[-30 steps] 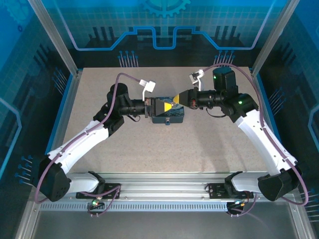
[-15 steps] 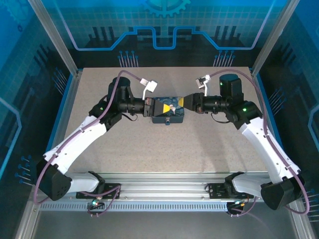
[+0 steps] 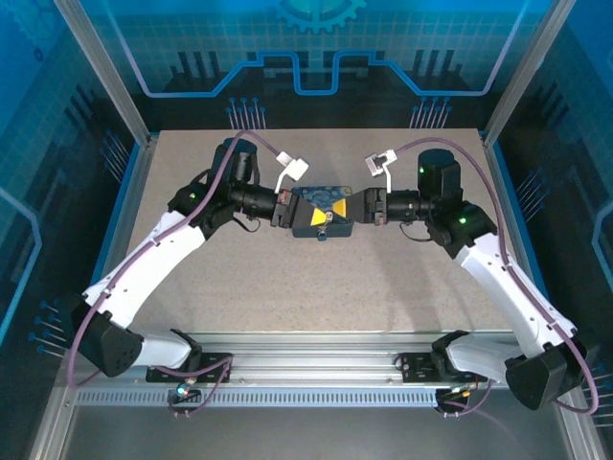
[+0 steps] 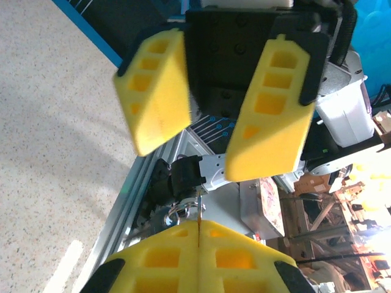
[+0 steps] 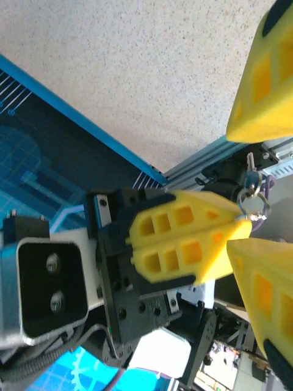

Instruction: Unlock the padlock with the key

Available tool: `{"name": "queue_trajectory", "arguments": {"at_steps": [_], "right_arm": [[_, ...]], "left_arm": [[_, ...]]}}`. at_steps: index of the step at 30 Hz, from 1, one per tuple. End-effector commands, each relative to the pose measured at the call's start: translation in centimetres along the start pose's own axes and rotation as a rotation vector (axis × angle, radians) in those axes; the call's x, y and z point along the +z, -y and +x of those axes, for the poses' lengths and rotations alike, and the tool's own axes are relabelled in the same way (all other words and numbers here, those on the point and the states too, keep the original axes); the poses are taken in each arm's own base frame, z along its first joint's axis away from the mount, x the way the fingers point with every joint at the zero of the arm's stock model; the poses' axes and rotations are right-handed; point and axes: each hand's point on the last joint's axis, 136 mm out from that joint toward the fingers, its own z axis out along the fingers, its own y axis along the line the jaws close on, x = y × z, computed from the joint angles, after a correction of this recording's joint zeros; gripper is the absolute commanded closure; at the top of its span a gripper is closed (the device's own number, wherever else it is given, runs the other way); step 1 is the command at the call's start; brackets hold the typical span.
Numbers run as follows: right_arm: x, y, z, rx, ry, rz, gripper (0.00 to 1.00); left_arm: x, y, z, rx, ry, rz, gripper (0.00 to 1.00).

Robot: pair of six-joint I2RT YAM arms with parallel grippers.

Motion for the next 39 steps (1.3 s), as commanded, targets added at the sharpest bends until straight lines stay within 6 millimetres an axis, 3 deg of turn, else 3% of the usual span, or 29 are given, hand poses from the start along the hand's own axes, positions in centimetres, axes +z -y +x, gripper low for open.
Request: {"name": "queue_trajectory", "arguments": {"at_steps": [1, 7, 10, 16, 19, 27, 29, 36, 37, 39], "right_arm": [[0.1, -2.1, 0.4, -0.062, -0.019, -0.074, 0.59], [1.2, -2.6, 1.5, -0.077, -0.081, -0.081, 0.59], [1.7, -2.8, 1.7, -0.08, -0.093, -0.093, 0.67], [1.3, -3.4, 1.6, -0.101, -0.092, -0.096, 0.82], [1.0, -3.8, 1.5, -0.112, -0.09, -0.098, 0.79], [0.5, -4.1, 1.4, -0.117, -0.089, -0.1, 0.83], [0.5, -4.1, 1.5, -0.12, -0.093, -0.106, 0.92], [0.2, -4.2, 1.6, -0.145, -0.098, -0.082, 0.99], [0.2, -4.1, 1.6, -0.149, -0.095, -0.072, 1.0], [0.1, -3.7, 1.5, -0.16, -0.087, -0.043, 1.0]], "left_arm": [[-0.3, 1.3, -0.2, 0.024, -0.013, 0.041, 1.0], [-0.3, 1.5, -0.4, 0.033, -0.005, 0.047, 1.0], [-0.3, 1.6, -0.3, 0.034, -0.006, 0.049, 1.0], [-0.6, 1.7, 0.1, 0.043, -0.002, 0.046, 1.0], [-0.7, 1.8, 0.2, 0.045, -0.002, 0.046, 1.0], [-0.9, 2.1, 0.5, 0.057, -0.005, 0.043, 1.0], [-0.9, 2.1, 0.5, 0.059, -0.006, 0.044, 1.0], [-1.2, 2.2, 0.3, 0.064, 0.0, 0.037, 1.0], [-1.3, 2.0, 0.2, 0.058, 0.004, 0.03, 0.99], [-1.6, 1.6, -0.3, 0.044, 0.029, 0.012, 0.83]]}}
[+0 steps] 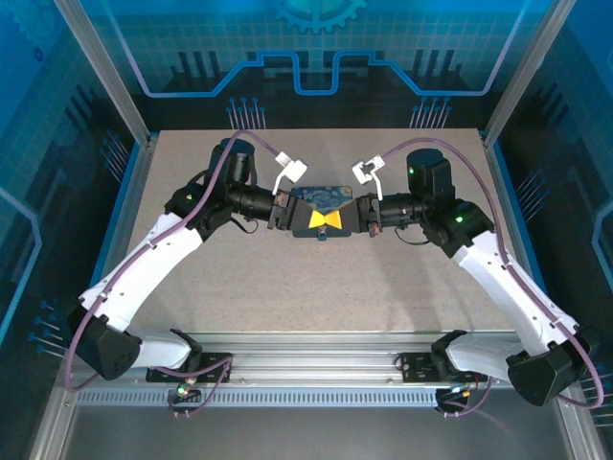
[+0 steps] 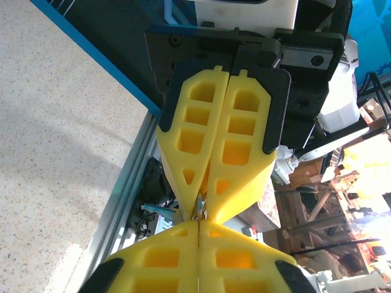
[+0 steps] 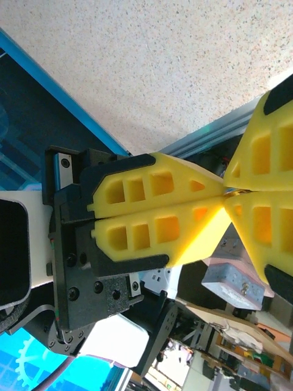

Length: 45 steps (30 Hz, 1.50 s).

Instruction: Unlock the padlock with the key

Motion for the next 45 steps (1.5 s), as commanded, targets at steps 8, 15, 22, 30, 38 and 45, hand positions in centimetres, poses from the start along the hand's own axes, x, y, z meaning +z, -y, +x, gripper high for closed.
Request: {"name": "queue_trajectory", "arguments": {"at_steps": [8, 15, 22, 30, 38, 45], "right_arm": [[-1.5, 0.2, -0.6, -0.096, 0.048, 0.13, 1.0], [-1.7, 3.4, -1.0, -0.208, 0.07, 0.376, 1.0], [-1.9, 7.0, -2.7, -0.448, 0.094, 0.702, 1.0], [-2.7, 6.1, -7.0, -0.893, 0.327, 0.95, 1.0], [-1.2, 4.1, -7.3, -1.151, 0.408, 0.944, 1.0], [-0.7, 3.1, -7.4, -1.215, 0.444, 0.95, 1.0]], "left_arm": [[-3.6, -1.2, -2.6, -0.055, 0.172, -0.095, 0.44], [-4.1, -3.9, -3.8, -0.196, 0.269, -0.183, 0.27], [-3.9, -6.9, -4.8, -0.415, 0.335, -0.215, 0.25], [-3.3, -8.7, -6.9, -0.633, 0.413, -0.148, 0.24], [-2.3, -7.5, -8.6, -0.724, 0.421, -0.011, 0.21], [-1.3, -6.8, -8.6, -0.756, 0.384, 0.032, 0.24]]}}
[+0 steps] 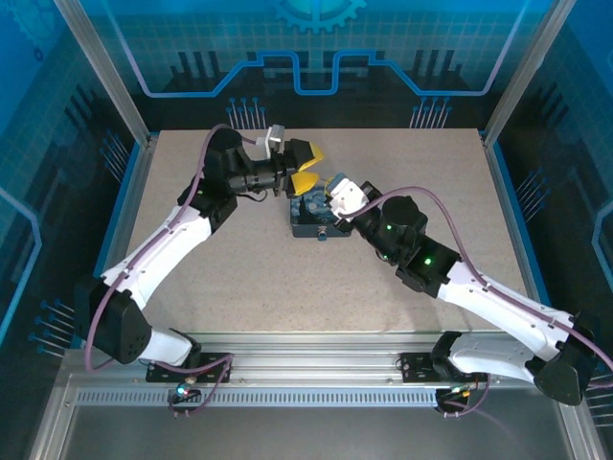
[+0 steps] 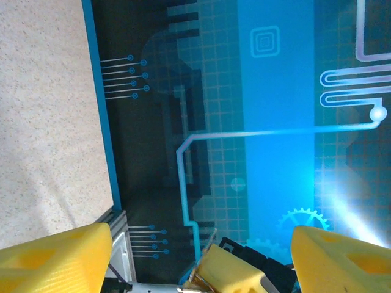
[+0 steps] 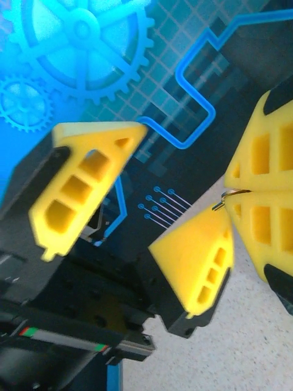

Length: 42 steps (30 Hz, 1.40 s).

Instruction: Unlock the padlock with the key

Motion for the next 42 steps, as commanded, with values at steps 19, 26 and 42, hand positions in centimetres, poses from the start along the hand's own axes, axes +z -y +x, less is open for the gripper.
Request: {"name": "queue_trajectory", "arguments": {"at_steps": [19, 26, 42], "right_arm": [[0.6, 0.7, -1.5, -0.169, 0.034, 0.154, 1.0], [0.6, 0.6, -1.2, -0.22, 0.02, 0.163, 1.0], [-0.7, 0.7, -0.1, -0.163, -0.03, 0.14, 0.64]], "left_arm": [[0.4, 1.5, 2.5, -0.153, -0.118, 0.05, 0.61], [0.3, 1.5, 2.7, -0.152, -0.129, 0.049, 0.72], [0.2, 0.7, 1.8, -0.106, -0.115, 0.009, 1.0]]}}
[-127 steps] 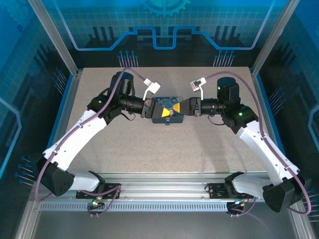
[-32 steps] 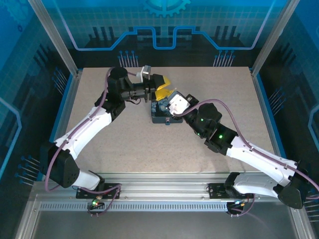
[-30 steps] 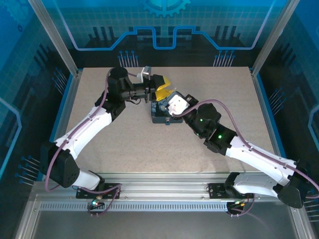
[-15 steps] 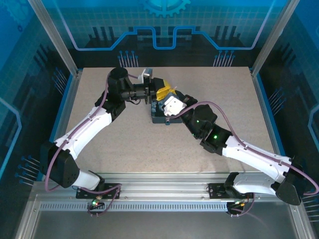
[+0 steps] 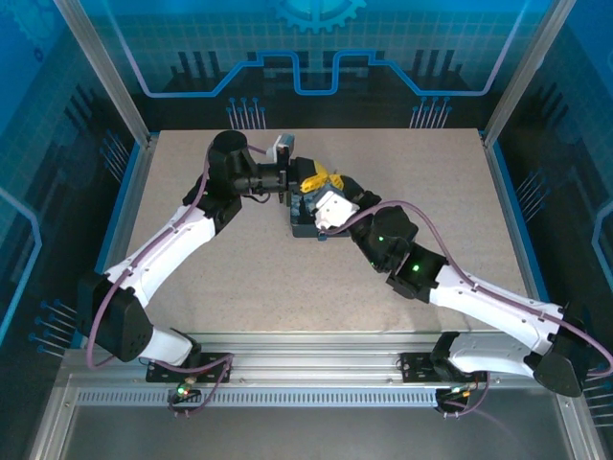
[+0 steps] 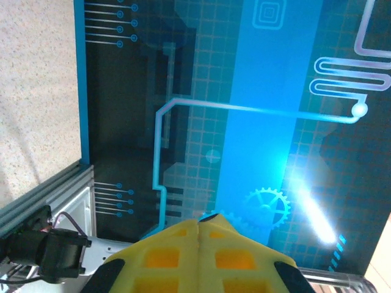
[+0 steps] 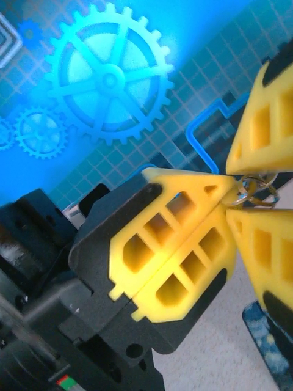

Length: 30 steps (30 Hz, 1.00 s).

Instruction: Unlock the padlock with the key

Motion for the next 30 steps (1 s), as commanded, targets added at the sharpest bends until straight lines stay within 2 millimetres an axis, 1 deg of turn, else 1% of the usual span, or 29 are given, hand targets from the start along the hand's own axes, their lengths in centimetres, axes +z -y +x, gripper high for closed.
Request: {"name": "queue_trajectory", "arguments": {"at_steps": [1, 3, 4, 5, 7, 9, 11, 12, 14, 16, 19, 22, 23, 27, 28, 30], "right_arm": [[-1.0, 1.2, 0.1, 0.094, -0.018, 0.016, 0.59], [-1.5, 1.5, 1.0, 0.15, -0.05, 0.005, 0.56], [-1.8, 1.8, 1.5, 0.186, -0.071, 0.004, 0.53], [-2.0, 2.0, 2.0, 0.221, -0.092, 0.0, 0.52], [-2.5, 1.8, 3.0, 0.279, -0.134, -0.03, 0.52], [-2.9, 2.1, 3.9, 0.37, -0.177, -0.034, 0.52], [-3.5, 2.4, 5.0, 0.521, -0.236, -0.046, 0.45], [-3.7, 2.4, 5.5, 0.594, -0.258, -0.064, 0.44], [-4.0, 2.0, 6.0, 0.774, -0.298, -0.133, 0.43], [-4.0, 1.5, 6.3, 0.939, -0.327, -0.202, 0.45], [-3.5, 0.6, 5.4, 1.158, -0.305, -0.333, 0.5], [-2.8, 0.4, 4.3, 1.35, -0.23, -0.424, 0.5], [-2.5, 0.3, 3.6, 1.411, -0.184, -0.472, 0.5], [-1.9, 1.0, 1.2, 1.545, -0.047, -0.574, 0.49], [-1.7, 0.4, 1.3, 1.575, -0.033, -0.597, 0.49], [-1.3, 0.6, 0.6, 1.618, 0.017, -0.628, 0.5]], "left_arm": [[-0.5, 0.3, -0.1, 0.08, -0.003, -0.028, 1.0], [-0.8, -0.3, -0.4, 0.117, 0.016, -0.081, 1.0], [-1.0, -0.4, -0.5, 0.148, 0.028, -0.1, 1.0], [-1.2, -0.5, -0.6, 0.177, 0.035, -0.123, 1.0], [-1.5, -0.5, -0.8, 0.239, 0.051, -0.157, 1.0], [-1.8, -0.8, -0.9, 0.299, 0.067, -0.199, 1.0], [-2.3, -0.9, -1.2, 0.369, 0.091, -0.241, 1.0], [-2.5, -1.1, -1.4, 0.391, 0.105, -0.262, 1.0], [-2.9, -1.2, -1.6, 0.466, 0.131, -0.295, 1.0], [-3.3, -1.3, -1.8, 0.521, 0.155, -0.323, 1.0], [-3.5, -0.8, -1.7, 0.598, 0.184, -0.326, 1.0], [-3.6, -0.3, -1.3, 0.674, 0.209, -0.309, 1.0], [-3.7, -0.4, -1.2, 0.69, 0.221, -0.306, 1.0], [-3.7, -0.1, -0.5, 0.724, 0.259, -0.255, 1.0], [-3.6, 0.1, -0.3, 0.727, 0.262, -0.23, 1.0], [-3.4, 0.9, 0.3, 0.73, 0.266, -0.168, 1.0]]}}
